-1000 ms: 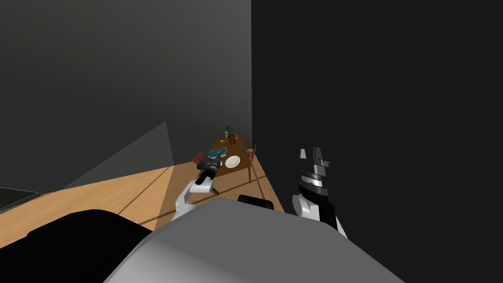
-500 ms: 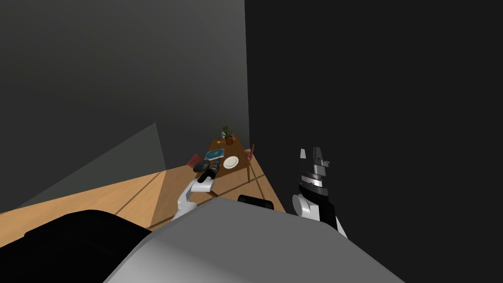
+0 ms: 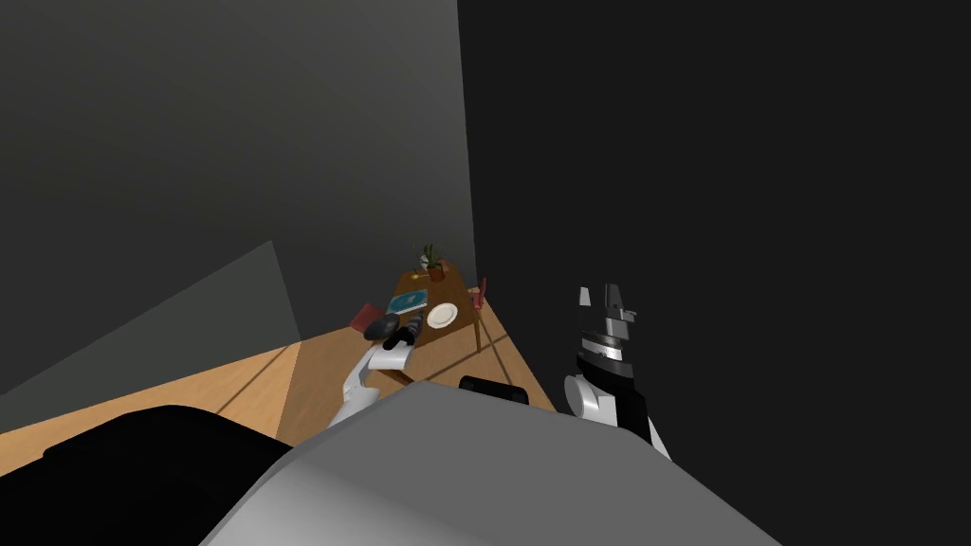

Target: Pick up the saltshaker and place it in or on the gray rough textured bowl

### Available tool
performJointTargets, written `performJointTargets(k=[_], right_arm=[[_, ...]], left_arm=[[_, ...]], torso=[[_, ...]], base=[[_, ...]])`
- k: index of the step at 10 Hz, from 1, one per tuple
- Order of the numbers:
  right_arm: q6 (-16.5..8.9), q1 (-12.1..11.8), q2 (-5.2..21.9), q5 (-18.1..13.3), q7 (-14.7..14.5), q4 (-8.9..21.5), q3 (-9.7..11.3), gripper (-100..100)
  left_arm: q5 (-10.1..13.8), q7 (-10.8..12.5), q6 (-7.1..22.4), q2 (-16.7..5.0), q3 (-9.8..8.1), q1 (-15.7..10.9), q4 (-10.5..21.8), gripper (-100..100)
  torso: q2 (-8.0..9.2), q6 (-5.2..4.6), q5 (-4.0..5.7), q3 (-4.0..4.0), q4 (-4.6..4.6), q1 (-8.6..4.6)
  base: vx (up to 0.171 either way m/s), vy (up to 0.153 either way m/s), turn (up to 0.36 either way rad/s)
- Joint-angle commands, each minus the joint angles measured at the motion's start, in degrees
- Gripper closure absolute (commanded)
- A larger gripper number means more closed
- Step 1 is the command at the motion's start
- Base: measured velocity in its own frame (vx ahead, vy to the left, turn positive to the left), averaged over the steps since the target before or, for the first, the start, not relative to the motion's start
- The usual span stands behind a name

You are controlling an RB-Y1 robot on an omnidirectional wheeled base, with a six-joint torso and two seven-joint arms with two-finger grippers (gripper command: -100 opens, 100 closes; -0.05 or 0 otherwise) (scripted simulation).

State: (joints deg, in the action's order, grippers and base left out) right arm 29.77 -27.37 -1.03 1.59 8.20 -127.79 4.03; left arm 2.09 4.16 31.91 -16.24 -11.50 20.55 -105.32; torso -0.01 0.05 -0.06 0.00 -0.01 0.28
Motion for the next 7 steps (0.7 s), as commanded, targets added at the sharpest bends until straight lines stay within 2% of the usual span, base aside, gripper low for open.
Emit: performJointTargets(k=[1,2,3,4,6,7], right_arm=[[0.0,0.0,0.0,0.0,0.0,0.0,0.0,0],[0.0,0.0,0.0,0.0,0.0,0.0,0.0,0],[0.0,0.0,0.0,0.0,0.0,0.0,0.0,0],[0.0,0.0,0.0,0.0,0.0,0.0,0.0,0],[0.0,0.0,0.0,0.0,0.0,0.0,0.0,0],[0.0,0.0,0.0,0.0,0.0,0.0,0.0,0]], left_arm=[[-0.1,-0.5,2.9,-0.3,-0.14,-0.8,2.2,-100],[-0.1,-0.5,3.2,-0.3,-0.14,-0.8,2.2,-100],[0.0,-0.9,5.5,-0.7,-0.26,-1.4,4.0,-100],[0.0,-0.9,5.6,-0.7,-0.26,-1.4,4.0,-100],[0.0,-1.7,9.4,-1.5,-0.41,-2.6,7.4,-100],[0.0,-1.7,10.0,-1.5,-0.41,-2.6,7.6,-100]], torso=[[0.00,0.00,0.00,0.00,0.00,0.00],[0.01,-0.02,-0.01,0.00,0.00,0.05],[0.00,0.00,-0.01,0.00,0.00,0.04],[-0.01,-0.02,-0.01,-0.01,0.00,0.05],[-0.06,-0.02,-0.01,-0.03,0.01,0.05],[-0.05,-0.02,-0.03,-0.03,0.01,0.17]], base=[[-0.016,0.063,-0.179],[-0.016,0.056,-0.103],[-0.012,0.058,-0.192],[-0.006,0.050,-0.111],[-0.004,0.080,-0.209],[-0.007,0.091,-0.130]])
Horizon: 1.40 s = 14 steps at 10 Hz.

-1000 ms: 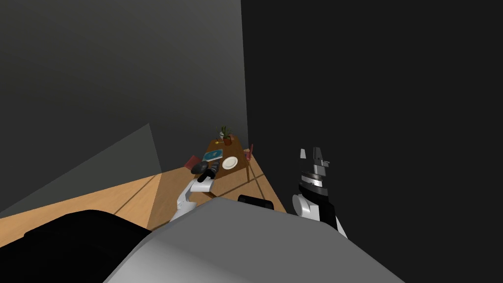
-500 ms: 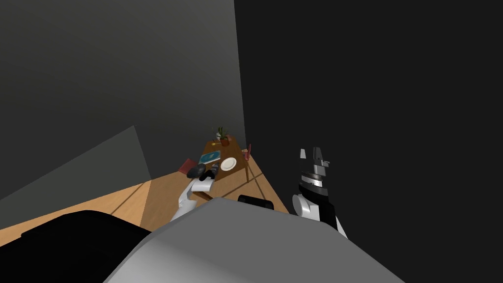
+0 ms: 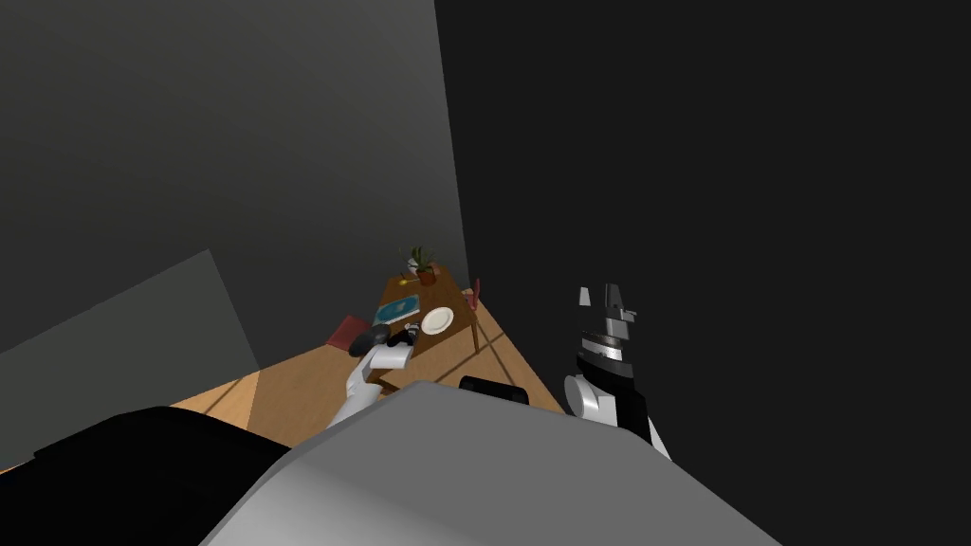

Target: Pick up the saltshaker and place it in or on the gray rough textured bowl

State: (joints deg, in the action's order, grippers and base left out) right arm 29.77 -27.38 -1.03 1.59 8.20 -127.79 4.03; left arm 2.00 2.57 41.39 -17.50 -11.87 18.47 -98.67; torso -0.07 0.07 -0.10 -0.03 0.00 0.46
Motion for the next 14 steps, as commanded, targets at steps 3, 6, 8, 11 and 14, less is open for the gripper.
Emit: performJointTargets(k=[3,6,8,11,14], right_arm=[[0.0,0.0,0.0,0.0,0.0,0.0,0.0,0],[0.0,0.0,0.0,0.0,0.0,0.0,0.0,0],[0.0,0.0,0.0,0.0,0.0,0.0,0.0,0],[0.0,0.0,0.0,0.0,0.0,0.0,0.0,0],[0.0,0.0,0.0,0.0,0.0,0.0,0.0,0]], left_arm=[[-0.1,-0.9,4.4,-1.0,-0.09,-1.8,4.4,-100],[-0.4,-2.1,9.1,-2.3,-0.01,-3.5,9.2,-100],[-0.6,-2.8,11.5,-3.0,0.12,-4.5,12.1,-100],[-0.9,-3.5,13.4,-3.8,0.26,-5.4,14.5,-100],[-1.3,-4.3,15.6,-5.1,0.51,-6.5,17.7,-100]], torso=[[-0.03,-0.04,-0.01,-0.02,0.01,0.04],[-0.06,-0.03,-0.01,-0.03,0.01,0.05],[-0.13,0.00,-0.03,-0.07,0.02,0.15],[-0.15,0.00,0.00,-0.09,0.03,0.00],[-0.17,0.02,-0.01,-0.10,0.04,0.05]], base=[[0.001,0.091,-0.184],[0.002,0.108,-0.203],[0.017,0.125,-0.172],[0.011,0.097,-0.124],[0.011,0.113,-0.136]])
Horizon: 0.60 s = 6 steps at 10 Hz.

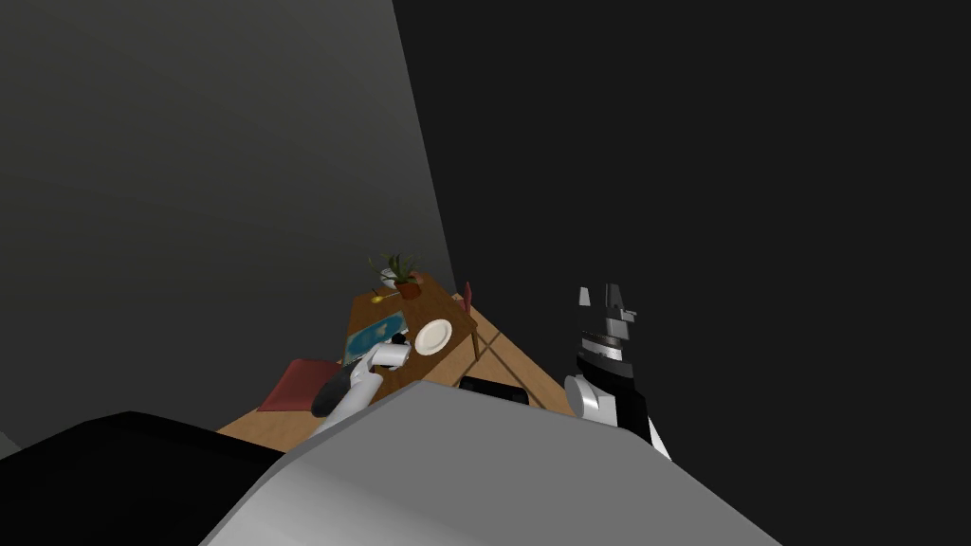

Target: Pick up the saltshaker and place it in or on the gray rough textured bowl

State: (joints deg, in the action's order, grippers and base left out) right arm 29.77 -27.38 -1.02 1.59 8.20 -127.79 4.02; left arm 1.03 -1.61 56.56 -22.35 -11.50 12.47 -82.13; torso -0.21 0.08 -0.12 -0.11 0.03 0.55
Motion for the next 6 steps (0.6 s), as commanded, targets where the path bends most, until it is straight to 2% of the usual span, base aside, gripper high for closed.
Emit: performJointTargets(k=[1,2,3,4,6], right_arm=[[0.0,0.0,0.0,0.0,0.0,0.0,0.0,0],[0.0,0.0,0.0,0.0,0.0,0.0,0.0,0],[0.0,0.0,0.0,0.0,0.0,0.0,0.0,0],[0.0,0.0,0.0,0.0,0.0,0.0,0.0,0],[0.0,0.0,0.0,0.0,0.0,0.0,0.0,0]], left_arm=[[-0.4,-0.3,0.8,-0.5,0.19,-0.7,1.7,-100],[-0.2,-0.3,0.7,-0.4,0.09,-0.3,0.7,-100],[-0.2,-0.3,0.9,-0.4,0.09,-0.3,0.8,0],[-0.5,-0.2,-0.6,-0.2,0.16,-0.7,2.4,-100],[-0.9,0.0,-2.5,0.0,0.25,-1.1,4.5,-100]], torso=[[0.00,0.00,0.00,0.00,0.00,0.00],[0.00,0.02,0.00,0.00,0.00,-0.05],[0.00,0.03,0.04,0.00,0.00,-0.26],[0.01,0.02,0.07,0.00,0.00,-0.40],[-0.05,0.02,0.08,-0.03,0.01,-0.41]], base=[[0.004,0.108,-0.099],[0.003,0.044,-0.016],[0.000,0.010,0.001],[0.011,0.014,0.005],[0.019,0.020,0.005]])
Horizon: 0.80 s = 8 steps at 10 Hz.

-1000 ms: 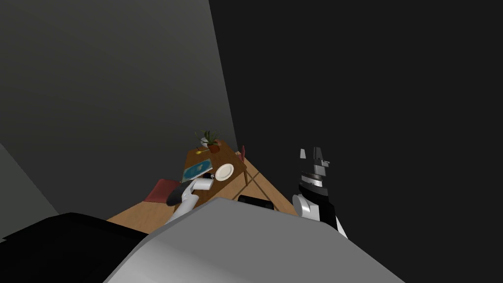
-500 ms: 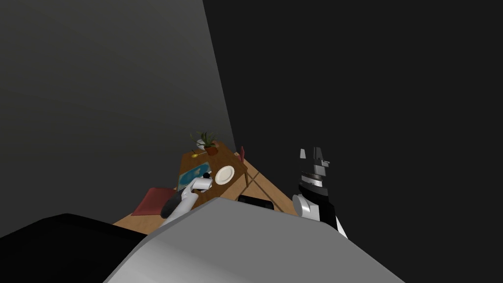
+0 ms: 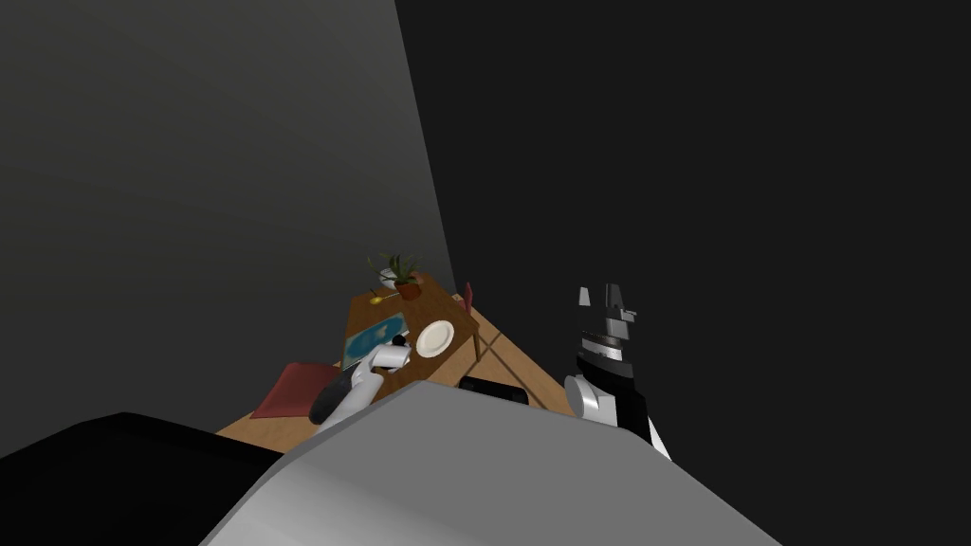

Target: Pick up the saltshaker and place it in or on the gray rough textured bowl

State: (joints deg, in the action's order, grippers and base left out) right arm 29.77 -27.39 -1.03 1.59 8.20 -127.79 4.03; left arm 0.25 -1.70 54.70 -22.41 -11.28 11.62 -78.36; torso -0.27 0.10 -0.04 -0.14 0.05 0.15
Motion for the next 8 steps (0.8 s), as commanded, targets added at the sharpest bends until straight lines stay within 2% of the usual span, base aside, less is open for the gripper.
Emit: performJointTargets(k=[1,2,3,7,8], right_arm=[[0.0,0.0,0.0,0.0,0.0,0.0,0.0,0],[0.0,0.0,0.0,0.0,0.0,0.0,0.0,0],[0.0,0.0,0.0,0.0,0.0,0.0,0.0,0],[0.0,0.0,0.0,0.0,0.0,0.0,0.0,0],[0.0,0.0,0.0,0.0,0.0,0.0,0.0,0]], left_arm=[[-0.4,0.1,-1.6,0.2,0.08,-0.5,1.8,-100],[-0.2,0.1,-0.9,0.1,0.05,-0.3,1.1,-100],[-0.2,0.1,-1.1,0.1,0.05,-0.3,1.2,100],[-0.2,0.0,-1.1,0.1,0.07,-0.3,1.2,100],[-0.2,0.0,-1.1,0.1,0.07,-0.3,1.2,0]], torso=[[0.00,0.00,0.00,0.00,0.00,0.00],[0.01,0.00,0.00,0.01,0.00,-0.01],[0.04,0.00,0.01,0.02,-0.01,-0.04],[0.07,0.00,0.00,0.05,-0.03,-0.05],[0.07,0.00,0.01,0.05,-0.03,-0.06]], base=[[0.014,0.018,0.004],[0.005,0.008,0.000],[0.000,0.000,0.000],[0.000,0.000,0.000],[0.000,0.000,0.000]])
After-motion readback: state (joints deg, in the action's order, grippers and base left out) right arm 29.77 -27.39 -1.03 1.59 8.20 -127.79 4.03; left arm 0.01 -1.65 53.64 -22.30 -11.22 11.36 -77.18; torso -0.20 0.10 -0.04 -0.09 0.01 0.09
